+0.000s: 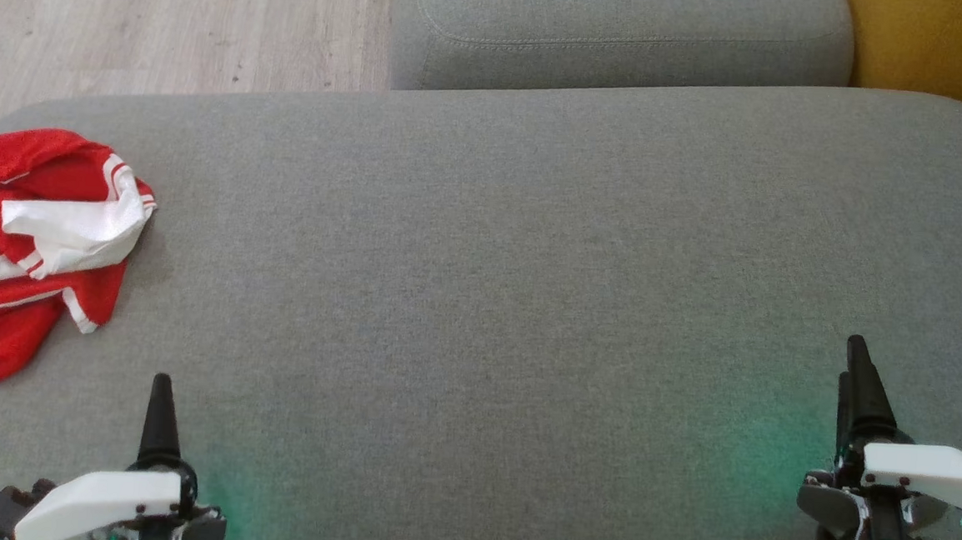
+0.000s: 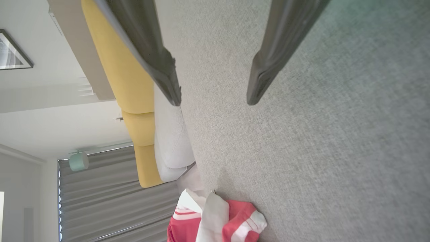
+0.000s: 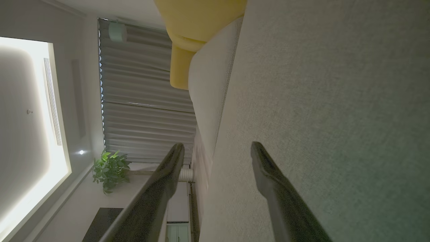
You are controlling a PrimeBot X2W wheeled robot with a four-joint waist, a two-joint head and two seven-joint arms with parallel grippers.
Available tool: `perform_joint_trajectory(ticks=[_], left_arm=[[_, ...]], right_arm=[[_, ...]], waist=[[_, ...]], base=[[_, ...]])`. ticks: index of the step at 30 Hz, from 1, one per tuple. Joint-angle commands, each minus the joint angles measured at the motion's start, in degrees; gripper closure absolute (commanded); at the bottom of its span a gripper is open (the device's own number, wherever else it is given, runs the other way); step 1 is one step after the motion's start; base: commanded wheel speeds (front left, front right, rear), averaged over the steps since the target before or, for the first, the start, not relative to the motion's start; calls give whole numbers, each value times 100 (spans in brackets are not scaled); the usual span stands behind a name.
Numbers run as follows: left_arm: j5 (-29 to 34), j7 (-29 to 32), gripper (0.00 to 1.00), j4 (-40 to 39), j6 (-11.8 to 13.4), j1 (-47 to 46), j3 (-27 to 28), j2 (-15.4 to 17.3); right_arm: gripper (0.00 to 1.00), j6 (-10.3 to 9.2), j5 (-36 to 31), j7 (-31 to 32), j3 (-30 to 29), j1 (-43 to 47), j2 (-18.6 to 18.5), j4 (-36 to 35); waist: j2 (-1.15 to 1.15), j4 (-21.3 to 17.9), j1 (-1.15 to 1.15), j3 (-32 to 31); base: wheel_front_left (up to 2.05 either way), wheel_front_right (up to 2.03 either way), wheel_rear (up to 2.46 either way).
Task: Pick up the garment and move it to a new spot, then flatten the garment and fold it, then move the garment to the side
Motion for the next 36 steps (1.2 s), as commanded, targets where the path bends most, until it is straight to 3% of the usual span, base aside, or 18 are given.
perform_joint_trajectory(ticks=[1, 16, 36], left_arm=[[226, -65, 0, -165, -6, -302, 70, 112], [1562, -300, 0, -250, 73, -302, 223, 38], [3225, -637, 0, -163, 86, -426, -143, 202]], right_arm=[[0, -1, -189, -76, 71, -335, -141, -165], [0, -1, -1354, -312, 197, -406, -90, -138], [0, -2, -2992, -650, 486, -611, -81, -35]], waist=[[0, -1, -1, 4], [0, -6, -1, 15], [0, -47, -1, 13]], base=[[0, 0, 0], [0, 0, 0], [0, 0, 0]])
